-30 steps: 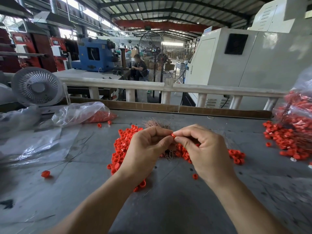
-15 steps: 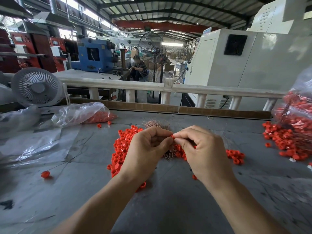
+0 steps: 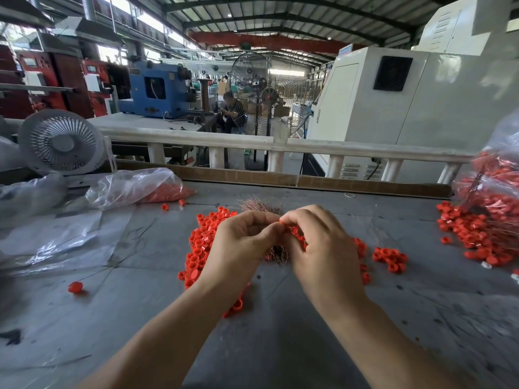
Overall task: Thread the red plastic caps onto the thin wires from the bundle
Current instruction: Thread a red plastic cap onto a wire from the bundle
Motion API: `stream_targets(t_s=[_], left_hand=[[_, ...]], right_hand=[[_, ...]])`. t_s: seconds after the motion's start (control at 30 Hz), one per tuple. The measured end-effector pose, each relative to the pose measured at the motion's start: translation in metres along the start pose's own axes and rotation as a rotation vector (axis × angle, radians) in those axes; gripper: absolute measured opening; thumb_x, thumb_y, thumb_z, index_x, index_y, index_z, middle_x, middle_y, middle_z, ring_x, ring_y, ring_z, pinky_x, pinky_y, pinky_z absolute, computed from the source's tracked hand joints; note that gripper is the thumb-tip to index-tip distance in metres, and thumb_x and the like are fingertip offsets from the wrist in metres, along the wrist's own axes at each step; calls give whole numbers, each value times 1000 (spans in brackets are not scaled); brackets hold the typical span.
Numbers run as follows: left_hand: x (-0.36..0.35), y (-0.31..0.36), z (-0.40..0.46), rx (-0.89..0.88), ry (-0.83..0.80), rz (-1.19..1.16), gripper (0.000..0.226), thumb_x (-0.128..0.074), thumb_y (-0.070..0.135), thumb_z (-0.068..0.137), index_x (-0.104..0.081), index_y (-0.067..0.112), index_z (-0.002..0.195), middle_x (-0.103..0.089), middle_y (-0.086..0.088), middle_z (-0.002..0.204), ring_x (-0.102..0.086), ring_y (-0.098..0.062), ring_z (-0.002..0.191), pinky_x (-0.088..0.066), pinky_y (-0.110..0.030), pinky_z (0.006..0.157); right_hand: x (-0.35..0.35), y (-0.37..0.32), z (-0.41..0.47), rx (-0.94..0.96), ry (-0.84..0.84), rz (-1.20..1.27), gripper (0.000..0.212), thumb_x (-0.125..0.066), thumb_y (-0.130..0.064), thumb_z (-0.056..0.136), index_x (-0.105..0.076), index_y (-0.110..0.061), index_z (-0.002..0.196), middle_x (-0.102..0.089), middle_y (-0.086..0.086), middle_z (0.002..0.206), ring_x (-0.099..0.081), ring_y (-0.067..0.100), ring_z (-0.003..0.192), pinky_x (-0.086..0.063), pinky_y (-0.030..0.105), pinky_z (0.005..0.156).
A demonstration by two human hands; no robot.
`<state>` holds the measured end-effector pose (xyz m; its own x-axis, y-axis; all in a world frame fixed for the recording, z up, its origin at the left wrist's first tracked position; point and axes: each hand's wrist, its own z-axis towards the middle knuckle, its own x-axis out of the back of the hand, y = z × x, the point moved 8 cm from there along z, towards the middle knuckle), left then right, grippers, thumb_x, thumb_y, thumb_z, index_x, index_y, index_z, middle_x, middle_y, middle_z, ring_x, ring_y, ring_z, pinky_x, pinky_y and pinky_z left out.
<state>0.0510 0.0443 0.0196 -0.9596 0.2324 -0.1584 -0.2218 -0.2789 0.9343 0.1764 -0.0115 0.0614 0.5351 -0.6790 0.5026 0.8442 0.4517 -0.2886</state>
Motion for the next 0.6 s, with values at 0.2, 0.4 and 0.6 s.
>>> stream_targets(t_s=[0.2, 0.4, 0.6], left_hand=[[1, -2, 0, 51, -11, -55, 12, -69, 4, 93, -74, 0, 102, -78, -17, 91, -75, -22, 84, -59, -25, 75], [1, -6, -1, 116, -31, -98, 16, -64, 4, 94, -75, 3, 105, -77, -19, 97, -75, -28, 94, -57, -44, 93], [2, -14, 0, 172, 0, -189, 23, -73, 16, 81, -78, 3, 100, -76, -18, 90, -73, -26, 86, -53, -50, 95]], right_hand=[[-1, 3, 0, 18, 24, 15, 12, -76, -9, 87, -71, -12, 98, -66, -3, 98, -64, 20, 93, -53, 35, 77], [1, 12, -1, -46, 72, 146, 12, -78, -10, 87, -69, -14, 94, -63, -7, 92, -61, 13, 85, -51, 29, 74], [-3, 14, 0, -47, 40, 182, 15, -79, -7, 86, -68, -14, 94, -62, -8, 92, -59, 12, 87, -50, 28, 77]])
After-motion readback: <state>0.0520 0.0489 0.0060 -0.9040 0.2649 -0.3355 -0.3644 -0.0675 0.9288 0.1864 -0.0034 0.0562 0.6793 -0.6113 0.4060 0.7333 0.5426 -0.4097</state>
